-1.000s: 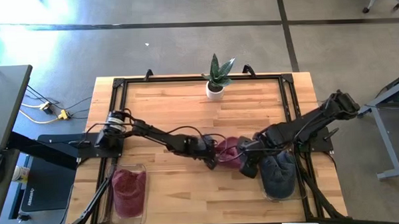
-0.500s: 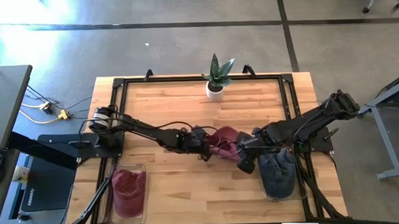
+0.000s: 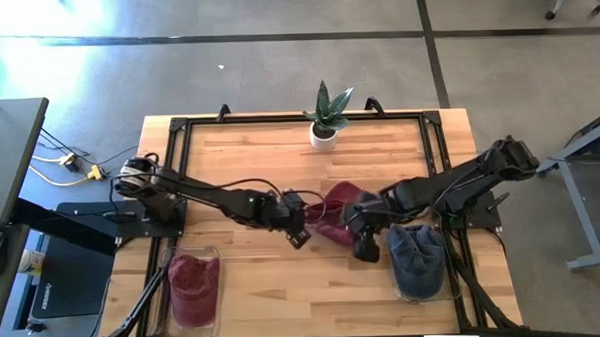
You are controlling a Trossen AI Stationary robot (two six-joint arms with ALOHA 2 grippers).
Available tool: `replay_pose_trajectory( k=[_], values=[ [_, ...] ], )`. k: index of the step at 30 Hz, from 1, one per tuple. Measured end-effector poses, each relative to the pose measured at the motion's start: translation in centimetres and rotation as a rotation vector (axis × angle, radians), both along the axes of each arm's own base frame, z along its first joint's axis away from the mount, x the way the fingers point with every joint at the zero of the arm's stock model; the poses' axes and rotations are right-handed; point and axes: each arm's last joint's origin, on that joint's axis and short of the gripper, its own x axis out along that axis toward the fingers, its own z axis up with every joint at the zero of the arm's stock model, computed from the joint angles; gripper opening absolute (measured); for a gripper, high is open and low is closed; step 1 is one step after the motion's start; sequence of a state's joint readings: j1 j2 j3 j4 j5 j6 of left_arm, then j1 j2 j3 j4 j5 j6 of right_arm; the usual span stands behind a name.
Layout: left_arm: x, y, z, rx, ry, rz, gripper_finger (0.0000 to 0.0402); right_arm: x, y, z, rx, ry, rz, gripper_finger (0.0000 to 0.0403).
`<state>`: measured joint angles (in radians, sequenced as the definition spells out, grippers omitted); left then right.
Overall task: Pick & Place hat
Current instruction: Put the red cap into the left transparent bin
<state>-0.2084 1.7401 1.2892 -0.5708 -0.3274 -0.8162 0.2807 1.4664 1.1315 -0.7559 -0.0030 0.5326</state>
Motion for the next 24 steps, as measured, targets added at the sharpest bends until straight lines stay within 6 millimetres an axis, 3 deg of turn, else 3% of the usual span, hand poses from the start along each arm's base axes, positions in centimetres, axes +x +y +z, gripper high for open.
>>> replay_pose_trajectory(
  k=[8,18,24],
  values=[
    [-2.5,0.0,1.6,-0.114,0.136,-0.101,0.0005,2.5,2.2,-4.5,-0.099,0.055,0.16,0.0236],
    [-3.9,-2.3,1.4,-0.098,0.227,-0.207,0.0005,2.9,3.3,-9.8,-0.285,0.252,0.279,0.0225],
    [-4.5,-3.2,1.8,-0.086,0.226,-0.237,0.0005,3.4,3.2,-11.7,-0.422,0.271,0.193,0.0175]
  ],
)
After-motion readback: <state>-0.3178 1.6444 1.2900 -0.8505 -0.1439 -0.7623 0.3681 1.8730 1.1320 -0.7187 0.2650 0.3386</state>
